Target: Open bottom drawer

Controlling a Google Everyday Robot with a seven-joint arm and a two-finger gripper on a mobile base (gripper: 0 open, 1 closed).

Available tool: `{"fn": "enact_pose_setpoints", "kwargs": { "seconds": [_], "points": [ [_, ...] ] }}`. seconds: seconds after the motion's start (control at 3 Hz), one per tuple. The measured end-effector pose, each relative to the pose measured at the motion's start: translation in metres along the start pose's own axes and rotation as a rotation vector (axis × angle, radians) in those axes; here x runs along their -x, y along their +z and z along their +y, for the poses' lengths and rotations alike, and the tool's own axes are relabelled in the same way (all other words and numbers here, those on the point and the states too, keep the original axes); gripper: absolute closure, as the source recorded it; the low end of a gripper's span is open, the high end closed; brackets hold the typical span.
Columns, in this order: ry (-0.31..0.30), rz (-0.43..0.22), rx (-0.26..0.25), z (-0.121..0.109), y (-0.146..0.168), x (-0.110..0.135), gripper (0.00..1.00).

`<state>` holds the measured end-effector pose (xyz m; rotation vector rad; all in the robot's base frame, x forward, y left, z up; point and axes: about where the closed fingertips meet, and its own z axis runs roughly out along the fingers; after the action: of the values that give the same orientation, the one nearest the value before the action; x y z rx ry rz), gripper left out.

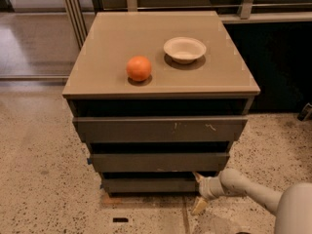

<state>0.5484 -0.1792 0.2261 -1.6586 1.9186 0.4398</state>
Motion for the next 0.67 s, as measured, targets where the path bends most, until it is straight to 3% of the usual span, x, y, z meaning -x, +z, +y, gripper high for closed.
{"fn": "enact_pose_setpoints", "kwargs": {
  "seconds": [0.67],
  "points": [
    [-0.018,-0.025,0.049,-0.018,0.032,0.010,0.00]
  ]
}}
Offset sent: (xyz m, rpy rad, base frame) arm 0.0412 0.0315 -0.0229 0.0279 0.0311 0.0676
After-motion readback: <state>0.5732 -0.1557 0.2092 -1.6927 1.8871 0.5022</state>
